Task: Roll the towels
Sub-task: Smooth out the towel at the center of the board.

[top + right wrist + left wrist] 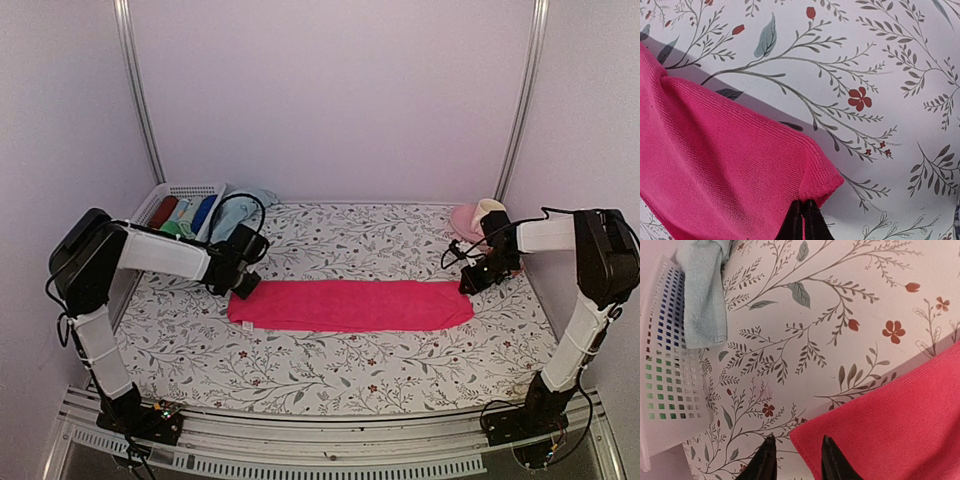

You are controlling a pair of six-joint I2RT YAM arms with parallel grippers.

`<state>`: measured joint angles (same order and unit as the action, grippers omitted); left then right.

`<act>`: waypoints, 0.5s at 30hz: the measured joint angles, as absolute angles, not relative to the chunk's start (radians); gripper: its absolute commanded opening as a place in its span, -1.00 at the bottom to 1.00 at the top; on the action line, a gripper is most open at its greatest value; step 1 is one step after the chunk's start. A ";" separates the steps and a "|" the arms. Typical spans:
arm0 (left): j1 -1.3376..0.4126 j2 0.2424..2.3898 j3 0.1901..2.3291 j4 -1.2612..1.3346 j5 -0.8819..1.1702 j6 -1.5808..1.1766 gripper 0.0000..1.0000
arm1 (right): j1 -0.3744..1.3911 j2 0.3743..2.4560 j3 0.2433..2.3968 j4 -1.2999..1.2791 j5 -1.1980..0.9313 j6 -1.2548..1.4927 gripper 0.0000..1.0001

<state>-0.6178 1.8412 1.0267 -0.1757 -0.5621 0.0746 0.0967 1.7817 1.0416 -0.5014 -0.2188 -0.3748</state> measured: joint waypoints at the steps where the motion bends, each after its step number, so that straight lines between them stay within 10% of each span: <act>1: -0.621 1.845 1.027 -0.174 -0.566 0.074 -0.37 | 0.097 1.782 1.042 -0.502 -0.218 -0.371 -0.95; 15: -0.636 1.947 1.027 -0.143 -0.690 0.049 -0.43 | 0.097 1.726 1.055 -0.495 -0.221 -0.381 -0.96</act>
<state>-0.6365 1.9469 1.0271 -0.1432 -0.6899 0.0494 0.0967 1.7256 1.0550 -0.4953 -0.2207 -0.3813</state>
